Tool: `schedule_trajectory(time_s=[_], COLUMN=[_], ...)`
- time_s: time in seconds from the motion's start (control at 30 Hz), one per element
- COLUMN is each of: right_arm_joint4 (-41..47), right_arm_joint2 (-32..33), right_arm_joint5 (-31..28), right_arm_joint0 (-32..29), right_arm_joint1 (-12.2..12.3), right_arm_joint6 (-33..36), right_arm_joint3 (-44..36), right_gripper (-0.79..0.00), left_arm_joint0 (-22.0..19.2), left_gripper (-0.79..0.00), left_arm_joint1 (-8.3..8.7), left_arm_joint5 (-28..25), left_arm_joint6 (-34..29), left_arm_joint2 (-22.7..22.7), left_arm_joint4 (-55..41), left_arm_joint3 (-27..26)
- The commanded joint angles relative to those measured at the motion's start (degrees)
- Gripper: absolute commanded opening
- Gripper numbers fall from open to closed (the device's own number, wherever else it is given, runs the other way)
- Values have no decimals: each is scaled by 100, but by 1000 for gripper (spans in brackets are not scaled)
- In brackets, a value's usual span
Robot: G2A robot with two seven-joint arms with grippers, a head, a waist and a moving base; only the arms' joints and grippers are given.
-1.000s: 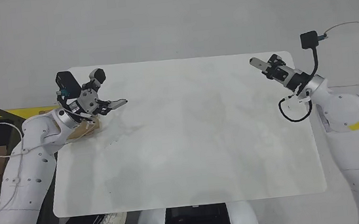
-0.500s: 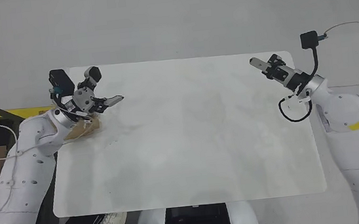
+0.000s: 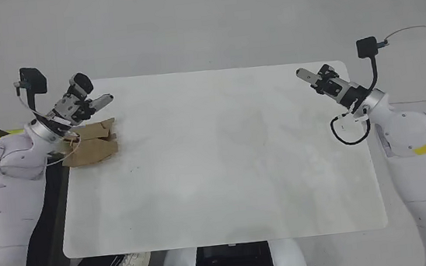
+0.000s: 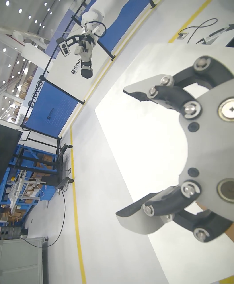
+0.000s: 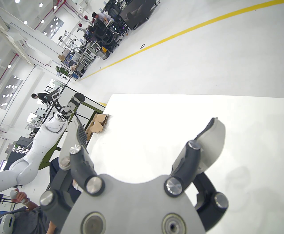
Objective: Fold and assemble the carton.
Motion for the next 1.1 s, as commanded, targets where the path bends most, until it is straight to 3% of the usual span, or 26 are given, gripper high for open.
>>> schedule_trajectory(time_s=[0.0,0.33,1.07], right_arm_joint4=[0,0,0], right_arm_joint2=[0,0,0], right_arm_joint5=[0,0,0], right_arm_joint0=[0,0,0], right_arm_joint1=[0,0,0], right_arm_joint6=[0,0,0], right_arm_joint3=[0,0,0], right_gripper=[0,0,0], left_arm_joint0=[-69,-531,-535], left_gripper=[0,0,0], left_arm_joint1=[21,98,100], left_arm_joint5=[72,461,521], left_arm_joint6=[-227,-1858,-1888], left_arm_joint2=[-61,-49,-51], left_arm_joint4=[-273,-1988,-2033], left_arm_joint3=[184,971,1008])
